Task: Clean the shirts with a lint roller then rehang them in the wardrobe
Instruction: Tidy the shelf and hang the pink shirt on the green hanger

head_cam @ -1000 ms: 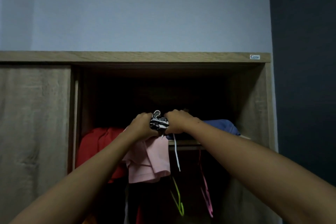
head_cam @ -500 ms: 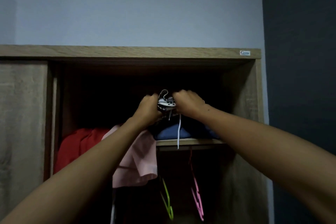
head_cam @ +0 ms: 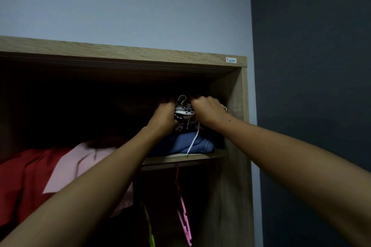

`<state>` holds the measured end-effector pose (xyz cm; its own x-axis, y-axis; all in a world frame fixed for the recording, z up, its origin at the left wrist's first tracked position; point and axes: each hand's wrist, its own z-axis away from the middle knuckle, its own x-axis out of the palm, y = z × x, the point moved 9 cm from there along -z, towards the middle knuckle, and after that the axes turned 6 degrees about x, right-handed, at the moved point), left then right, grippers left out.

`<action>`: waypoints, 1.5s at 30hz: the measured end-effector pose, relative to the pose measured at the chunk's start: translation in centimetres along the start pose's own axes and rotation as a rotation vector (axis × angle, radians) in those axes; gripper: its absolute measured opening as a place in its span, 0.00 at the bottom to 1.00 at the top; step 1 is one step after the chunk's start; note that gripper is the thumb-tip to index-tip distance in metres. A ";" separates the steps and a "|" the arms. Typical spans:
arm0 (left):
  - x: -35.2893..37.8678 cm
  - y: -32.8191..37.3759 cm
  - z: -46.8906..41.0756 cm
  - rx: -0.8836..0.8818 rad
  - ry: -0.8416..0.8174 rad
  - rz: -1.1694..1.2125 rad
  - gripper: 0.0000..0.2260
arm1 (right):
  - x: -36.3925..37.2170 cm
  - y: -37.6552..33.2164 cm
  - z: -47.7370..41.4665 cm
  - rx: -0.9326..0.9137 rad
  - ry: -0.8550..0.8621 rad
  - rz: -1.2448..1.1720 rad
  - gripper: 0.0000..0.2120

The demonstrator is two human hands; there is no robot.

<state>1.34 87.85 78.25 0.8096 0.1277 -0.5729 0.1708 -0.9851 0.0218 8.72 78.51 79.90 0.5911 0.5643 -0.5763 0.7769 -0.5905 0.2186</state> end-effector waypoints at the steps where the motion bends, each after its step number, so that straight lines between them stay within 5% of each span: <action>1: 0.6 0.2 0.1 0.009 -0.032 -0.008 0.26 | 1.2 0.5 0.3 0.038 -0.063 -0.055 0.14; 4: 1.6 0.0 0.7 0.031 -0.104 -0.032 0.21 | 4.7 1.2 1.7 0.133 -0.250 -0.298 0.20; 9: 1.1 -0.8 1.2 0.044 -0.101 -0.075 0.16 | 6.0 1.1 2.4 0.112 -0.274 -0.467 0.23; 14: 0.3 -1.4 1.2 0.078 -0.083 -0.154 0.24 | 4.1 -0.2 1.6 0.029 -0.156 -0.270 0.17; 19: 0.3 -2.1 3.3 0.081 -0.098 -0.252 0.11 | 5.5 -1.0 1.8 0.020 -0.213 -0.138 0.19; 23: -0.9 -2.5 4.6 0.026 -0.065 -0.221 0.13 | 7.0 0.2 1.4 0.088 -0.515 -0.526 0.12; 25: -1.5 -2.0 4.7 0.015 -0.064 -0.106 0.11 | 7.0 0.6 1.2 0.142 -0.640 -0.775 0.20; 28: -1.7 -1.5 3.7 -0.050 -0.071 0.138 0.16 | 6.2 0.4 0.0 0.249 -0.575 -1.016 0.23; 31: 0.1 -2.4 2.3 -0.164 -0.154 0.167 0.27 | 6.1 -0.1 -0.4 0.283 -0.393 -0.854 0.24; 34: 4.3 -3.5 2.9 -0.201 -0.388 0.046 0.29 | 8.9 -1.2 1.2 0.189 -0.393 -0.514 0.26; 42: 5.4 -3.3 4.6 -0.156 -0.473 -0.039 0.26 | 9.0 -0.8 2.0 0.277 -0.429 -0.397 0.27; 45: 3.2 -3.8 5.5 -0.123 -0.445 -0.041 0.27 | 6.5 -1.7 1.9 0.293 -0.254 -0.422 0.21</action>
<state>0.13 91.39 71.83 0.4853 0.0780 -0.8709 0.2851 -0.9557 0.0733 10.84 82.12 74.27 0.1445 0.6508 -0.7454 0.8204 -0.5000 -0.2775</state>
